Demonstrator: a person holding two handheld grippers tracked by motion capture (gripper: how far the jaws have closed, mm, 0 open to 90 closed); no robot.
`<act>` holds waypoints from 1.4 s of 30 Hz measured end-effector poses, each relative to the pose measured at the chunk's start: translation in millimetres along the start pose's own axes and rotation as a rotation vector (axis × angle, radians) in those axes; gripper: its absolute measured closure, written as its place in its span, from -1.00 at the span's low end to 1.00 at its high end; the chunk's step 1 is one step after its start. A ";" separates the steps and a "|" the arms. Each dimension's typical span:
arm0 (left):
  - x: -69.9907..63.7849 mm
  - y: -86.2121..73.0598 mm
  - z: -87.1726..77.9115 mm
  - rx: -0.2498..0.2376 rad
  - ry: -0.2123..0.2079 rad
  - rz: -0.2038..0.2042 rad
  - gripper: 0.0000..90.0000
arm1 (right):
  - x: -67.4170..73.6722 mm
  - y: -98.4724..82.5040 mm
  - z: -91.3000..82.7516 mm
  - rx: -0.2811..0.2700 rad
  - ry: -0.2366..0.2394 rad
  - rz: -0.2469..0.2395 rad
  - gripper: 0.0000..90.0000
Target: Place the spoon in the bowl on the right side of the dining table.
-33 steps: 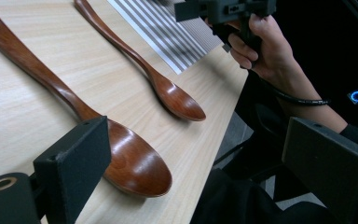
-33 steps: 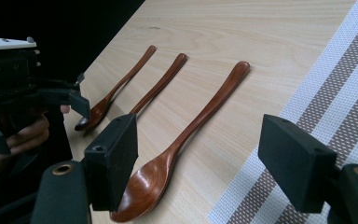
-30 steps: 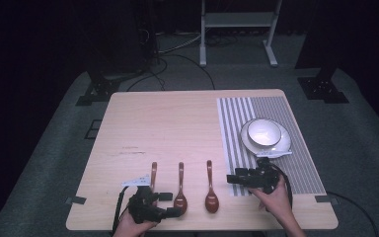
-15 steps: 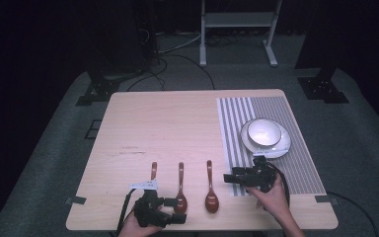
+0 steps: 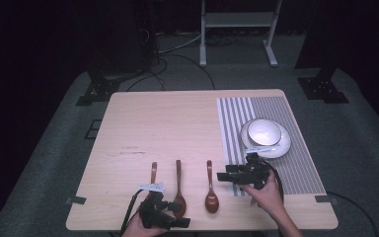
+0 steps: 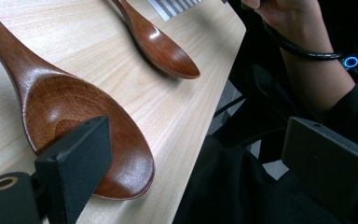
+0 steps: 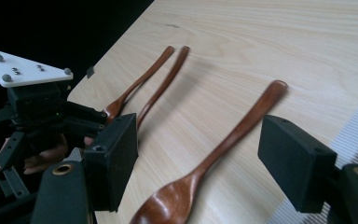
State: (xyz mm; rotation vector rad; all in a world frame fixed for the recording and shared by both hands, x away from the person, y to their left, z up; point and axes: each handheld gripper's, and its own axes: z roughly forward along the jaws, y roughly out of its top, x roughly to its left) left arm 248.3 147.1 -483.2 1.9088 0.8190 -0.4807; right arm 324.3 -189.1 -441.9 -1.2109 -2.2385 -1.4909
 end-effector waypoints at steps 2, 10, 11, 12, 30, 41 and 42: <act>0.0 -0.1 0.5 0.001 0.001 0.000 -0.84 | 3.5 3.2 5.8 0.013 0.008 -0.010 -0.39; -0.2 -0.3 0.3 0.002 0.002 0.000 -0.84 | 10.5 17.7 34.4 0.076 0.020 -0.029 -0.39; -0.1 -0.5 0.2 0.001 0.002 0.002 -0.84 | 10.1 19.5 37.5 0.081 0.022 -0.026 -0.39; -0.1 -0.5 0.1 0.000 0.001 0.002 -0.84 | 9.5 21.2 40.6 0.085 0.025 -0.022 -0.39; 1.3 -1.6 -2.1 0.001 -0.009 0.000 -0.84 | 9.0 35.6 75.2 0.153 0.014 -0.016 -0.38; 1.7 -2.2 -3.1 -0.004 -0.009 -0.002 -0.83 | 8.0 36.3 97.5 0.214 -0.015 -0.008 -0.14; 1.6 -2.2 -3.1 -0.003 -0.009 -0.002 -0.83 | 7.9 36.0 98.7 0.221 -0.022 -0.007 -0.10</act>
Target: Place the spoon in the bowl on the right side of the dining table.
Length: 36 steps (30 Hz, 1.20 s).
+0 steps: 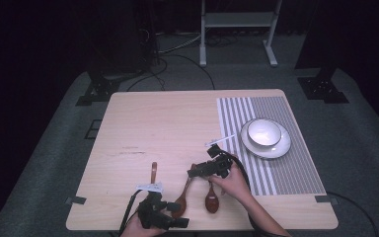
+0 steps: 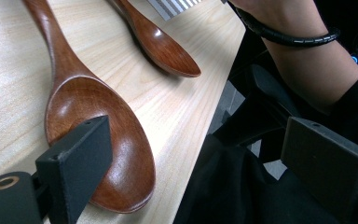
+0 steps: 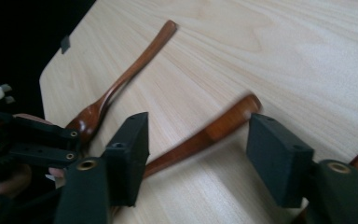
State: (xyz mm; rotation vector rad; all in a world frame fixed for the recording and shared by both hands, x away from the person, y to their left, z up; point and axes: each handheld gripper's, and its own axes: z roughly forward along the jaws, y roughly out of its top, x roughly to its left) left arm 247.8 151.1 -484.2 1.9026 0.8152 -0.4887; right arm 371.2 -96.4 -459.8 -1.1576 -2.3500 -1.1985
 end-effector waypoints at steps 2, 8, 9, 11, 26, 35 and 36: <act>0.3 0.1 -0.2 0.000 -0.002 0.000 -0.83 | -0.5 -0.1 2.2 0.004 -0.009 0.005 -0.06; 0.3 -0.1 -0.2 -0.001 -0.001 0.000 -0.83 | -4.0 1.7 8.2 0.015 -0.025 0.025 -0.02; 0.4 -0.1 -0.3 -0.002 -0.001 0.000 -0.83 | -4.3 2.0 9.0 0.015 -0.025 0.027 -0.01; 0.6 0.0 -0.5 0.000 -0.001 0.001 -0.83 | -4.5 2.3 10.5 0.016 -0.027 0.028 0.03; -0.8 0.8 -0.3 0.006 0.011 0.012 -0.83 | -5.5 6.4 6.1 -0.057 0.092 0.110 0.60; -2.0 1.9 -1.0 0.005 0.015 0.015 -0.84 | -2.7 12.0 4.2 -0.109 0.237 0.186 0.83; -2.0 2.1 -1.7 0.006 0.016 0.018 -0.84 | -2.3 13.1 4.0 -0.113 0.261 0.192 0.85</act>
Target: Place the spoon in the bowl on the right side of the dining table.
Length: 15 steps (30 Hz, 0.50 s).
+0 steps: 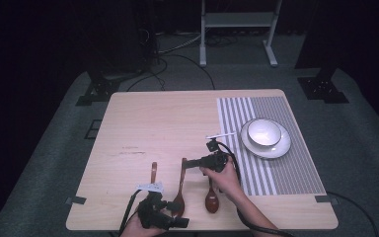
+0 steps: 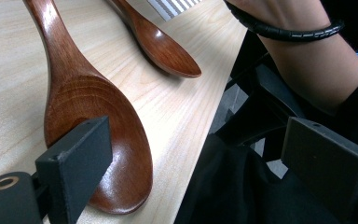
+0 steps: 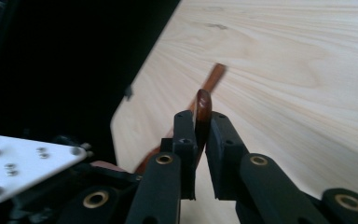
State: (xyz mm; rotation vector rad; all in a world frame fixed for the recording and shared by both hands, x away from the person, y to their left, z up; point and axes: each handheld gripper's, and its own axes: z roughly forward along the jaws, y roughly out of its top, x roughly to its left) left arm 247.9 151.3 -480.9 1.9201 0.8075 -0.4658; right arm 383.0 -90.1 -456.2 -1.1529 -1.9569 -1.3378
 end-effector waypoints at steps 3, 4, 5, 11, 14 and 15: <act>-0.4 0.6 -2.3 -0.011 -0.004 0.004 -0.84 | 3.9 3.2 -1.4 -0.013 0.005 -0.010 0.86; -0.8 1.0 -3.1 -0.022 -0.005 0.005 -0.84 | 5.0 4.0 -2.1 -0.014 0.001 -0.014 0.86; -1.1 1.5 -4.6 -0.030 -0.006 0.004 -0.84 | 6.2 4.9 -3.1 -0.018 -0.003 -0.016 0.86; -0.7 2.5 -10.0 -0.059 -0.001 0.004 -0.84 | 7.1 10.0 -14.6 -0.048 -0.019 -0.019 0.86; -0.3 3.3 -12.3 -0.070 0.004 0.008 -0.84 | 5.0 11.8 -21.6 -0.063 -0.025 -0.011 0.86; -0.2 3.4 -13.2 -0.076 0.005 0.005 -0.84 | 4.6 12.3 -23.2 -0.069 -0.027 -0.007 0.86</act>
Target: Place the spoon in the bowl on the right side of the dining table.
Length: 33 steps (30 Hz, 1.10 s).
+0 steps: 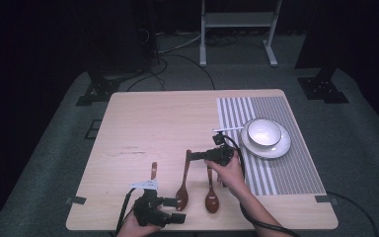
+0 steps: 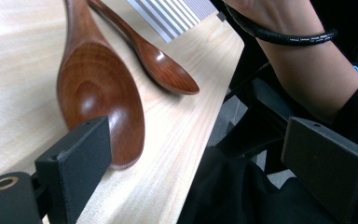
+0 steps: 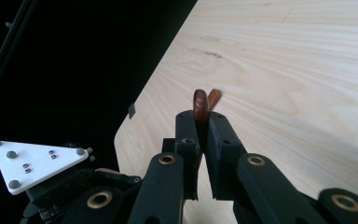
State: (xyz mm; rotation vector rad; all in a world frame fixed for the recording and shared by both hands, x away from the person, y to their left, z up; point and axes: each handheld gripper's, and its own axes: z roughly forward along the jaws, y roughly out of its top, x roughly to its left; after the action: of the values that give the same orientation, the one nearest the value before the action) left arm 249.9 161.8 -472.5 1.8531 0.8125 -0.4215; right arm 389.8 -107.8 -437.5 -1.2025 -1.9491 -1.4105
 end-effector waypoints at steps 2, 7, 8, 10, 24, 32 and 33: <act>0.2 0.3 -1.4 -0.006 0.001 -0.003 -0.84 | -1.7 1.5 -4.7 -0.012 -0.004 0.003 0.86; 1.0 0.6 -3.1 -0.016 0.007 -0.005 -0.84 | -4.2 5.9 -17.7 -0.038 -0.019 0.013 0.86; 1.0 0.8 -3.7 -0.019 0.009 -0.007 -0.84 | -4.3 6.5 -19.4 -0.044 -0.021 0.014 0.86; 1.1 1.0 -4.7 -0.028 0.011 -0.006 -0.84 | -5.1 8.3 -24.8 -0.055 -0.028 0.013 0.86; 2.9 1.5 -10.0 -0.060 0.027 -0.007 -0.84 | -13.9 16.6 -55.3 -0.119 -0.061 0.037 0.86; 2.8 1.5 -9.8 -0.058 0.032 -0.007 -0.84 | -19.4 19.9 -72.6 -0.154 -0.084 0.044 0.86; 2.6 1.5 -9.9 -0.058 0.033 -0.006 -0.84 | -20.1 20.3 -75.0 -0.161 -0.085 0.047 0.86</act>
State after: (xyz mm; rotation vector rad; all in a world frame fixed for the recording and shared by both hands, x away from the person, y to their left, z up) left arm 252.1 171.2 -469.0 1.8083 0.8442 -0.3677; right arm 407.7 -182.3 -413.8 -1.3924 -1.8797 -1.5389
